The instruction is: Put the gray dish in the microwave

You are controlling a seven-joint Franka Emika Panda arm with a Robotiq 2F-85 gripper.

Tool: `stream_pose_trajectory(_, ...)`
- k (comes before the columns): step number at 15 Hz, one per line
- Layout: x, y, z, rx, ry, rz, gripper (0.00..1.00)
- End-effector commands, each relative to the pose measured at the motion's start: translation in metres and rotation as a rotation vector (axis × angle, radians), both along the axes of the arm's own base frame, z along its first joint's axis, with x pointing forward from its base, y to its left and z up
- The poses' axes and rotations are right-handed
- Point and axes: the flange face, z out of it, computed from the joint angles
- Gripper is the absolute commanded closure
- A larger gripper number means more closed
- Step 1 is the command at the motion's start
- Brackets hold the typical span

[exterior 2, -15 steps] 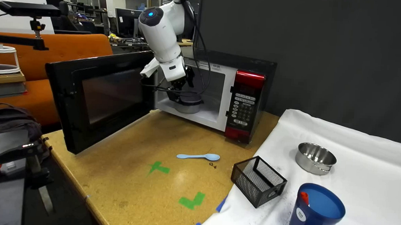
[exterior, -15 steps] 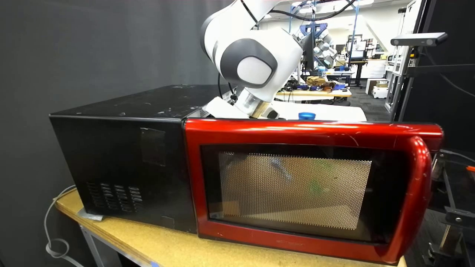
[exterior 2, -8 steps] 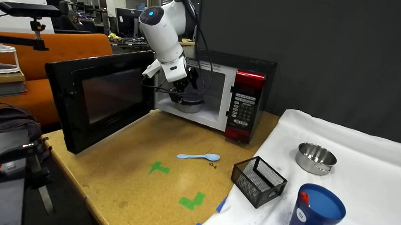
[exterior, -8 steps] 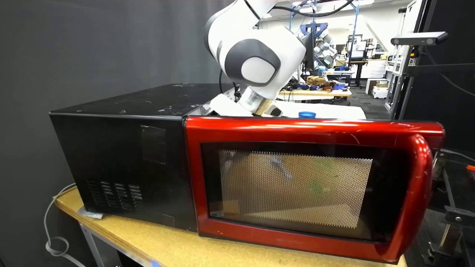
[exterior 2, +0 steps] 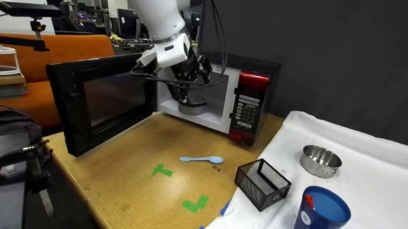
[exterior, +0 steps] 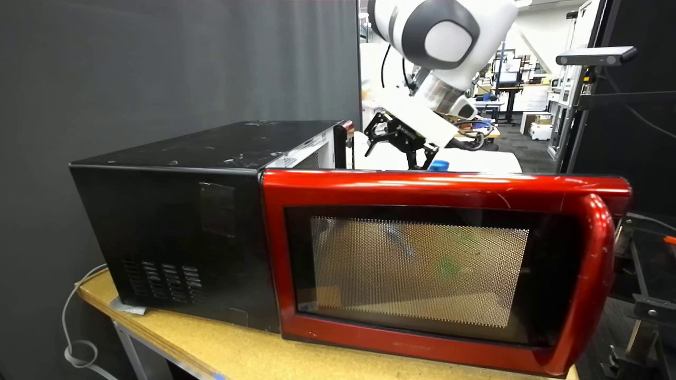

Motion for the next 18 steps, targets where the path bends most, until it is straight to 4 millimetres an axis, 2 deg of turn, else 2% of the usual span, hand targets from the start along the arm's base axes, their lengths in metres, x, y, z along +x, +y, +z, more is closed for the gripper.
stream_pose_trajectory(1, -0.062, -0.007, 0.0, 0.005, 0.102, 0.012, 0.0)
stream_pose_trajectory(3, -0.101, -0.005, -0.01, -0.017, 0.214, -0.008, 0.0)
stream_pose_trajectory(5, -0.127, -0.006, -0.01, -0.035, 0.323, -0.041, 0.0)
stream_pose_trajectory(6, -0.148, -0.021, -0.027, -0.029, 0.358, -0.051, 0.0)
stream_pose_trajectory(10, -0.187, -0.054, -0.043, -0.013, 0.467, -0.11, 0.0)
stream_pose_trajectory(13, -0.203, -0.068, -0.046, 0.003, 0.492, -0.162, 0.0)
stream_pose_trajectory(18, -0.196, -0.07, -0.037, 0.081, 0.461, -0.295, 0.0)
